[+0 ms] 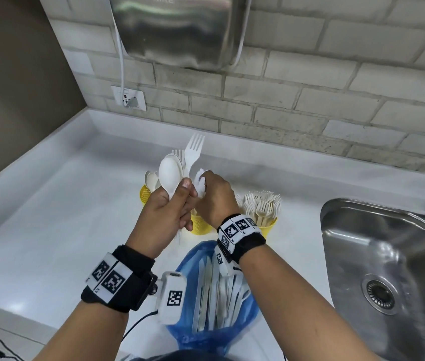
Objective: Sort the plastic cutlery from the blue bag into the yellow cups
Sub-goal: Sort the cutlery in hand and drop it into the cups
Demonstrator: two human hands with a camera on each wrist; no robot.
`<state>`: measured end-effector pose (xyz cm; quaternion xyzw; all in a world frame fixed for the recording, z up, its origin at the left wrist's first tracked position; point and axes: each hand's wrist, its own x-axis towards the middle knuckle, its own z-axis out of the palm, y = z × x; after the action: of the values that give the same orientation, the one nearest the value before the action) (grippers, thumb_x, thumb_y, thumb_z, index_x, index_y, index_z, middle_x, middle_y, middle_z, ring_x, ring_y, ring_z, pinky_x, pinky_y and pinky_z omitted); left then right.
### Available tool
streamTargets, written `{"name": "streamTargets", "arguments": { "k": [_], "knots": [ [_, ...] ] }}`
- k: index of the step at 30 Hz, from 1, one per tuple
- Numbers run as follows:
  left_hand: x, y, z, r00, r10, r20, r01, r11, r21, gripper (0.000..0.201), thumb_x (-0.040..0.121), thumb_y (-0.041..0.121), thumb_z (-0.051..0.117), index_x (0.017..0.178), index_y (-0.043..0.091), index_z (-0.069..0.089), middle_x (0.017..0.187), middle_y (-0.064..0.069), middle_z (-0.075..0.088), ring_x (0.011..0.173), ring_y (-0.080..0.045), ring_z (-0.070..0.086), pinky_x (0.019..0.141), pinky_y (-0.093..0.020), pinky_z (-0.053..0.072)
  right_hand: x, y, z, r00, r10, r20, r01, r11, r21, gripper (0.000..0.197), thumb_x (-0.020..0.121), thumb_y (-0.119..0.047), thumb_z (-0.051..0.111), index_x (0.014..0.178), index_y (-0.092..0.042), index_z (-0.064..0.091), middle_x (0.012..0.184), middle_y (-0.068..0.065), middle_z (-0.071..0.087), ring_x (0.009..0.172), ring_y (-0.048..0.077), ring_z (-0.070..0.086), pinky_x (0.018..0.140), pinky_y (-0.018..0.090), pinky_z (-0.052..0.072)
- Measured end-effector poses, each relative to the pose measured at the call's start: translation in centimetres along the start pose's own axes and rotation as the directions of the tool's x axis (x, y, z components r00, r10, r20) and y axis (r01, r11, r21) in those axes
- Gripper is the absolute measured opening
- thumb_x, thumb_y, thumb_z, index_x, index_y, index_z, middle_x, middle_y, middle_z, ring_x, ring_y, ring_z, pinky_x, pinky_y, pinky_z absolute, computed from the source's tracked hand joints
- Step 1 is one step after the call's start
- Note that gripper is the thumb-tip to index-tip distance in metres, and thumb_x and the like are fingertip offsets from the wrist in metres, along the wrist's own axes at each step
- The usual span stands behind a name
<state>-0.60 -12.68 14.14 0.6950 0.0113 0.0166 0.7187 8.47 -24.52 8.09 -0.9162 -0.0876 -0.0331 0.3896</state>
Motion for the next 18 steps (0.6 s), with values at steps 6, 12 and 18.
{"name": "streamTargets", "arguments": {
  "k": [6,12,18],
  "knots": [
    [0.0,0.1,0.1,0.999,0.029,0.040,-0.030,0.999,0.032,0.036,0.108,0.034,0.043,0.088,0.008,0.059,0.056,-0.002,0.029,0.049,-0.017,0.032,0.056,-0.034,0.048,-0.4,-2.5,-3.7,0.967,-0.131,-0.219,0.154,0.984,0.091,0.037,0.090,-0.044,0.060,0.115,-0.017,0.061,0.108,0.001,0.060,0.092,0.016,0.061,0.080,0.032,0.050],
    [-0.1,0.0,0.5,0.992,0.016,0.125,-0.020,0.999,0.033,0.036,0.108,0.033,0.040,0.094,0.005,0.059,0.057,0.001,0.030,0.050,-0.014,0.033,0.058,-0.033,0.048,-1.6,-5.0,-8.0,0.984,-0.015,-0.178,0.136,0.712,0.689,0.034,0.088,-0.022,0.044,0.103,-0.008,0.071,0.077,-0.009,0.066,0.064,0.011,0.052,0.060,0.022,0.041],
    [-0.2,0.0,1.0,0.982,0.027,0.185,-0.031,0.999,0.023,0.041,0.104,0.038,0.041,0.097,0.003,0.060,0.059,-0.001,0.029,0.051,-0.016,0.033,0.058,-0.033,0.049,-2.7,-5.0,-8.2,0.975,-0.111,-0.193,0.201,0.816,0.542,0.027,0.092,-0.030,0.058,0.077,-0.008,0.062,0.070,0.021,0.057,0.062,0.029,0.049,0.064,0.044,0.048]
  ]
}}
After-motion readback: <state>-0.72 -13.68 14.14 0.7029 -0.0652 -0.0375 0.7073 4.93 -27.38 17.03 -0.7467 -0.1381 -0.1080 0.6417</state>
